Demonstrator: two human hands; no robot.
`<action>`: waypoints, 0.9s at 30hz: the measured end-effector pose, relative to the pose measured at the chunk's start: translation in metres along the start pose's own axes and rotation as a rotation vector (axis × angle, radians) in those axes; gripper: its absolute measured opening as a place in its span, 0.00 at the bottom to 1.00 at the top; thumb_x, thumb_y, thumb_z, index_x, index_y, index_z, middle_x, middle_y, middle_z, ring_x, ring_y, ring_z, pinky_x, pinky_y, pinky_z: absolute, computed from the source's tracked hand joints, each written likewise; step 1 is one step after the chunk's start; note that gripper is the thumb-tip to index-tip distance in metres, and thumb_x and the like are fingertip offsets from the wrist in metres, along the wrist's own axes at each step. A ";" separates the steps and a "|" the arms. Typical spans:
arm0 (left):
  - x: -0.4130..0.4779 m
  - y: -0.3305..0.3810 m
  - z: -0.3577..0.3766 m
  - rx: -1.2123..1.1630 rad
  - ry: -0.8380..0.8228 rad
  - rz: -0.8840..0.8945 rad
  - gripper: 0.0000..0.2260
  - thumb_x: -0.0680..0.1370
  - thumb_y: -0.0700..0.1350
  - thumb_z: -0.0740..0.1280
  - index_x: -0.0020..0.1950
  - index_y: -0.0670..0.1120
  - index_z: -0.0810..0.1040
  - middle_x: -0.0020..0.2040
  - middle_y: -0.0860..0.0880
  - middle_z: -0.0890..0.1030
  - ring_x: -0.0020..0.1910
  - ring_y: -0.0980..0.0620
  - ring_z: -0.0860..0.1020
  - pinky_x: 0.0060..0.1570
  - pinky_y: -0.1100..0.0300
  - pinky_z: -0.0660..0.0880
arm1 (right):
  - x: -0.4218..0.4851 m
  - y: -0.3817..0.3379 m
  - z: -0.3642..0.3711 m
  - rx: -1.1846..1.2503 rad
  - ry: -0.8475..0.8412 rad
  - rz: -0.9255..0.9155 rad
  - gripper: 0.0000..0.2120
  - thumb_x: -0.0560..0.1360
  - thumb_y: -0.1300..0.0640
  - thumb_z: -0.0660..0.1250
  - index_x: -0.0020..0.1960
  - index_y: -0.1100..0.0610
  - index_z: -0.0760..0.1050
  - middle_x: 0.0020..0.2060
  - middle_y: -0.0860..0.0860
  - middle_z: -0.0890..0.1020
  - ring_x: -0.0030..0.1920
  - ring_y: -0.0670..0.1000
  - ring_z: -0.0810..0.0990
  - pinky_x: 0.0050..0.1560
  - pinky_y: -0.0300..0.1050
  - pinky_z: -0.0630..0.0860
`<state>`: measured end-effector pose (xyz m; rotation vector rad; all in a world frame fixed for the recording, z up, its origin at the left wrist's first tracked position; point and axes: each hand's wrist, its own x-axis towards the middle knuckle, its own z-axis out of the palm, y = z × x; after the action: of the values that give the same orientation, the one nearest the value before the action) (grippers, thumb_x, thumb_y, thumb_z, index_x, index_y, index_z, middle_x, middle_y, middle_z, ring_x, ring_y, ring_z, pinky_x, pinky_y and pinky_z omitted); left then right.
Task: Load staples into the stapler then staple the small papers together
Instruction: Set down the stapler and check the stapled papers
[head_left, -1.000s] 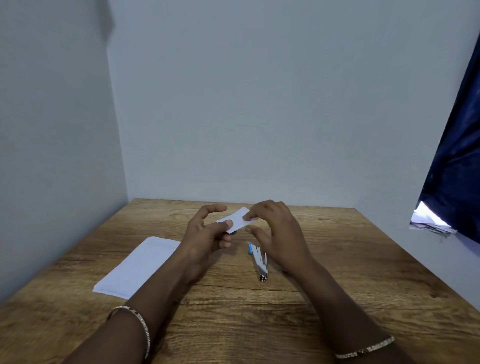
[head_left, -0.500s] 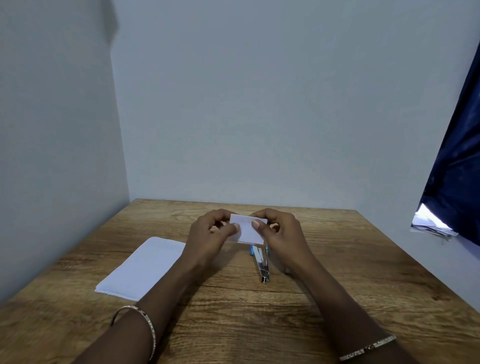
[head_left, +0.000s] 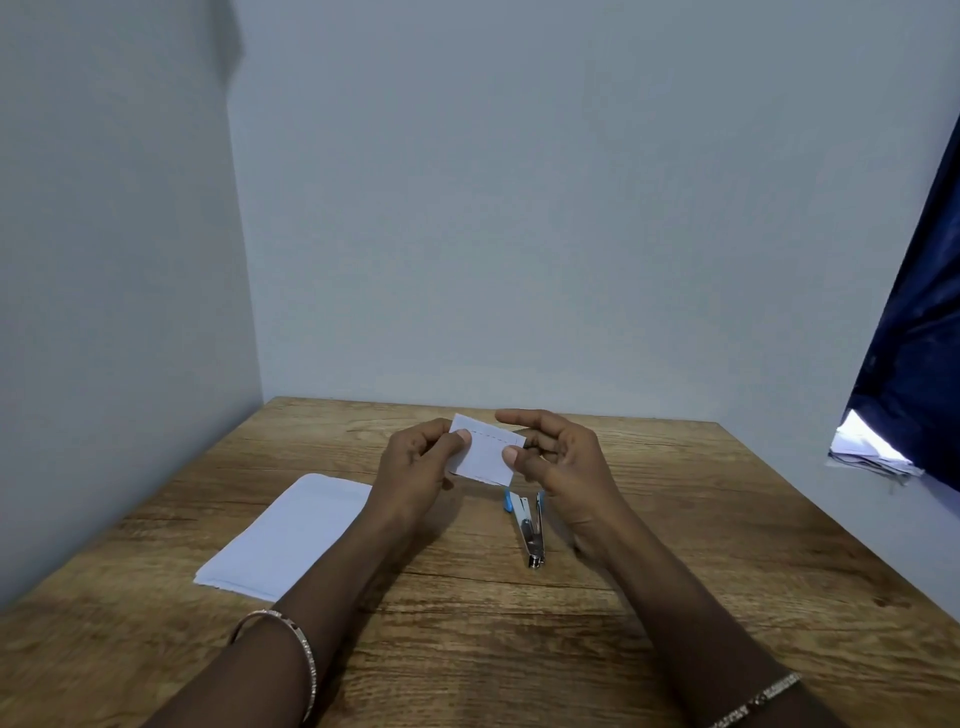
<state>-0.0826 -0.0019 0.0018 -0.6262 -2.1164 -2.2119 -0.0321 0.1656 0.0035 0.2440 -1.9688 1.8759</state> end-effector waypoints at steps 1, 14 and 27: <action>0.000 0.000 0.000 0.003 0.002 -0.003 0.10 0.81 0.46 0.65 0.50 0.46 0.86 0.46 0.45 0.87 0.48 0.46 0.81 0.42 0.54 0.73 | 0.000 0.000 -0.001 0.020 0.005 0.002 0.17 0.74 0.66 0.71 0.58 0.49 0.83 0.39 0.49 0.86 0.42 0.45 0.85 0.38 0.34 0.77; 0.003 0.001 -0.008 0.445 0.297 0.453 0.12 0.70 0.42 0.78 0.40 0.59 0.80 0.45 0.60 0.78 0.50 0.58 0.71 0.47 0.55 0.71 | -0.010 -0.015 0.003 -0.683 0.280 -0.543 0.08 0.68 0.66 0.77 0.42 0.54 0.85 0.38 0.44 0.85 0.39 0.41 0.78 0.39 0.27 0.67; 0.005 0.001 -0.008 0.159 0.162 0.304 0.07 0.77 0.37 0.70 0.46 0.49 0.81 0.47 0.53 0.84 0.48 0.50 0.80 0.43 0.50 0.78 | -0.012 -0.010 0.000 -0.950 0.366 -0.783 0.10 0.65 0.71 0.74 0.36 0.59 0.77 0.35 0.50 0.76 0.39 0.44 0.70 0.39 0.32 0.61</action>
<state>-0.0893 -0.0078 0.0043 -0.6800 -1.9442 -1.8499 -0.0167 0.1630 0.0078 0.2878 -1.8705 0.3902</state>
